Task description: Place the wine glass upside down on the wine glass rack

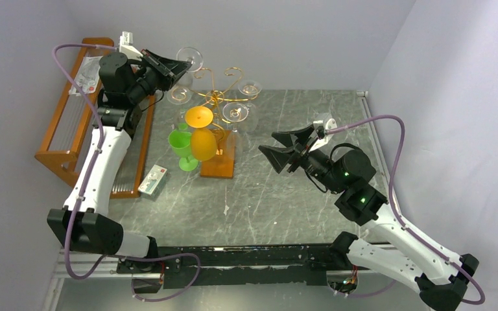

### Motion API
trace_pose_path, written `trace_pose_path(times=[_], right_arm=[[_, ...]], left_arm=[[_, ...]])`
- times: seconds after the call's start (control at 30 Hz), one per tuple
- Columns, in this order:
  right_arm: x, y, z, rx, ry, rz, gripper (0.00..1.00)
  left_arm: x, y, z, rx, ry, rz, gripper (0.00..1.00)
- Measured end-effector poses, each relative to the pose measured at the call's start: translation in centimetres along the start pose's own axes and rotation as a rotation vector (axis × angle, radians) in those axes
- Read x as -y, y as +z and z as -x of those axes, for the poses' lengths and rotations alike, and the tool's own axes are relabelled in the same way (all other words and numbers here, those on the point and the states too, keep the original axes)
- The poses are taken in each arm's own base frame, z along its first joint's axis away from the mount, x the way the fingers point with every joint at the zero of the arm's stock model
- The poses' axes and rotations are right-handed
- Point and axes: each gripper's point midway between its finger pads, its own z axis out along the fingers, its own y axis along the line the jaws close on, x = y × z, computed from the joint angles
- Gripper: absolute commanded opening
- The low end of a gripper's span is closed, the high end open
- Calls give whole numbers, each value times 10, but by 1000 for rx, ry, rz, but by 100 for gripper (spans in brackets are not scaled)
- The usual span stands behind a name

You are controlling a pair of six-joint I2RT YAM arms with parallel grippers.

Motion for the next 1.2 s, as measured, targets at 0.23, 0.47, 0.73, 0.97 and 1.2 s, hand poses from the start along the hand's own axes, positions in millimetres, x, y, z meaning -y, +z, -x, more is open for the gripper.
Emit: trace_pose_path(times=[0.23, 0.47, 0.73, 0.97, 1.2], right_arm=[[-1, -1, 1, 2, 14, 2, 61], [-3, -3, 5, 14, 25, 7, 61], [-4, -3, 5, 14, 36, 9, 61], [-5, -3, 5, 13, 41, 11, 61], [-5, -3, 5, 14, 42, 11, 61]], left_arm=[[9, -11, -2, -1, 21, -22, 5], [7, -14, -12, -42, 18, -29, 5], [7, -16, -18, -73, 22, -41, 5], [10, -17, -28, -125, -7, -80, 5], [7, -7, -33, -161, -53, -104, 5]])
